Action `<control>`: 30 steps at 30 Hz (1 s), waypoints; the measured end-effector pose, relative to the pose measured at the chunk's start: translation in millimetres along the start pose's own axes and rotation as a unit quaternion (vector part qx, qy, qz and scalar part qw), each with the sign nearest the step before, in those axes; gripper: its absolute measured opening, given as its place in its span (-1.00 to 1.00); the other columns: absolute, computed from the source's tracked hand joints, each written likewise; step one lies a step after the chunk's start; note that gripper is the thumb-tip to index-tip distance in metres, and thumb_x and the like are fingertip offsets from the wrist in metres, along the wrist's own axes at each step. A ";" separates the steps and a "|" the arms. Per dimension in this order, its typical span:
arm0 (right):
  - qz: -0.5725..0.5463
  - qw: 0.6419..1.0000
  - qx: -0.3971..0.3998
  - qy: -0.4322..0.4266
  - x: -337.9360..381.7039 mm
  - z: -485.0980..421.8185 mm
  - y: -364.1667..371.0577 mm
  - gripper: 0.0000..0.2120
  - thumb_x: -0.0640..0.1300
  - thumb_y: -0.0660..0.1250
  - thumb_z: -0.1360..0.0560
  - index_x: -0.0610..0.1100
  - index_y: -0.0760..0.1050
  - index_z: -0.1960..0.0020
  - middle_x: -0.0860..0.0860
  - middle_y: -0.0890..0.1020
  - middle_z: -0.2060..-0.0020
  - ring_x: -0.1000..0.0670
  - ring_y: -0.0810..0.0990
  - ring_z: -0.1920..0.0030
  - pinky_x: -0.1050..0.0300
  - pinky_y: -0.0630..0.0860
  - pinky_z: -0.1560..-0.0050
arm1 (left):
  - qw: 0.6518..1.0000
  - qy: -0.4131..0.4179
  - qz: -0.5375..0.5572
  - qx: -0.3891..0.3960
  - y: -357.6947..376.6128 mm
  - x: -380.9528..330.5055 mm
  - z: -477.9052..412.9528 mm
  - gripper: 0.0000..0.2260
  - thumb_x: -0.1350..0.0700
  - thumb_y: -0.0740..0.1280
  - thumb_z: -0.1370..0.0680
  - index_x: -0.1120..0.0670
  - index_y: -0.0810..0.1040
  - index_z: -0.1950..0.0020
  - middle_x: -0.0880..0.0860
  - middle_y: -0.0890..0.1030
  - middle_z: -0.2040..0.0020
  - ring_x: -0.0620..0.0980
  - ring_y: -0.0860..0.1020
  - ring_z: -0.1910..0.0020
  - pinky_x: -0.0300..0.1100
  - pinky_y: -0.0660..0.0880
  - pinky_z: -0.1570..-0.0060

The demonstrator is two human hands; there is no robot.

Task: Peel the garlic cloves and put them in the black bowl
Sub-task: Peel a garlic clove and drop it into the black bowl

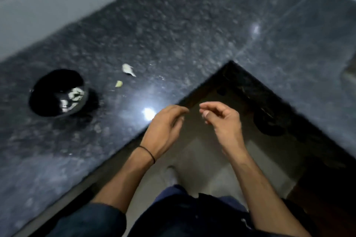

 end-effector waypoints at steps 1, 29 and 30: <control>-0.002 1.000 0.019 -0.008 10.9 -12.2 19.4 -0.76 -0.39 0.37 -0.52 -0.07 0.67 0.04 -0.07 0.73 0.16 0.11 0.61 0.18 0.27 0.52 0.15 | 0.999 -0.017 0.011 -0.035 -17.5 10.4 0.0 -0.80 0.25 0.32 -0.57 0.08 0.63 -0.15 -0.01 0.65 -0.07 -0.12 0.58 -0.03 -0.39 0.43 -0.06; 0.232 0.872 0.375 -0.210 6.7 -205.4 246.0 -0.70 0.06 0.44 -0.52 -0.02 0.52 -0.19 0.14 0.50 -0.04 0.11 0.51 -0.03 0.27 0.47 -0.01 | 0.806 -0.395 -0.030 -0.439 -89.4 150.7 -43.2 -0.97 0.21 0.45 -0.53 0.11 0.62 0.09 0.00 0.49 0.07 -0.08 0.51 0.14 -0.24 0.47 0.07; 0.243 0.862 0.374 -0.242 6.4 -203.7 245.3 -0.71 0.04 0.44 -0.52 -0.02 0.51 -0.19 0.13 0.49 -0.04 0.09 0.49 -0.04 0.24 0.45 -0.03 | 0.803 -0.395 -0.027 -0.446 -89.3 149.8 -43.2 -0.97 0.21 0.44 -0.54 0.11 0.62 0.09 -0.01 0.49 0.07 -0.08 0.52 0.13 -0.22 0.48 0.07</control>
Point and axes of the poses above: each hand's wrist, its own z-axis away from the middle knuckle, its own y-axis out of the palm, x = y × z, the point moved 6 cm from there along -z, towards the middle knuckle
